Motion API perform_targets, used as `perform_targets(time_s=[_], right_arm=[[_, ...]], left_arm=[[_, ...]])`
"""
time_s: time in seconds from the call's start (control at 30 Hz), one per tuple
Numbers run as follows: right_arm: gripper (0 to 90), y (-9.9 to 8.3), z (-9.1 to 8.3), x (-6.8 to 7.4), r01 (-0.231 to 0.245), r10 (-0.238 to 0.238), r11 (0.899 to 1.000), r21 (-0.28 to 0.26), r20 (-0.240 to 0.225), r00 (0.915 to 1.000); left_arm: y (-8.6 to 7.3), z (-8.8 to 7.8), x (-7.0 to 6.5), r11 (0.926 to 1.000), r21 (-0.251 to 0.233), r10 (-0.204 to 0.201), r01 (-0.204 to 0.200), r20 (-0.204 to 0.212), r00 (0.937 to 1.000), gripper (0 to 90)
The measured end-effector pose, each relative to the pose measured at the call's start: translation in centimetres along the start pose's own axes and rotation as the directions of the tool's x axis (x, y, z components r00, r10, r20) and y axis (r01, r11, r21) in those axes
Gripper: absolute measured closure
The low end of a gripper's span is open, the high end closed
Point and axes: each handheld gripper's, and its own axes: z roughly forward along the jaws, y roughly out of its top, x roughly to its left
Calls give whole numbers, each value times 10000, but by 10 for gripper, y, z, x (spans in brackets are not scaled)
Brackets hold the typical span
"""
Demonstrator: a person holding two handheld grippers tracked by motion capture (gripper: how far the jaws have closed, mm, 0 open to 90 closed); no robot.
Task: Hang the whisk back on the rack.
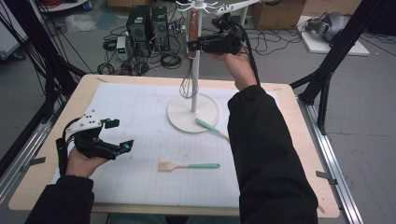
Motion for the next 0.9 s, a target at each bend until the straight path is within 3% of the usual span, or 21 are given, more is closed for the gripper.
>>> perform_targets(time_s=[0.27,0.6,0.9], right_arm=[[706,-7,2,-2,-182,184,9998,-74,226,9996],[525,-16,-10,1,-189,215,9989,-439,602,9980],[494,-19,-20,2,-119,166,9982,-584,794,9967]], left_arm=[[0,0,0,10000,-35,-15,15,51,10000,40],[0,-1,1,10000,-70,-26,26,24,10000,40],[0,-1,2,10000,-70,-32,32,-14,10000,40]])
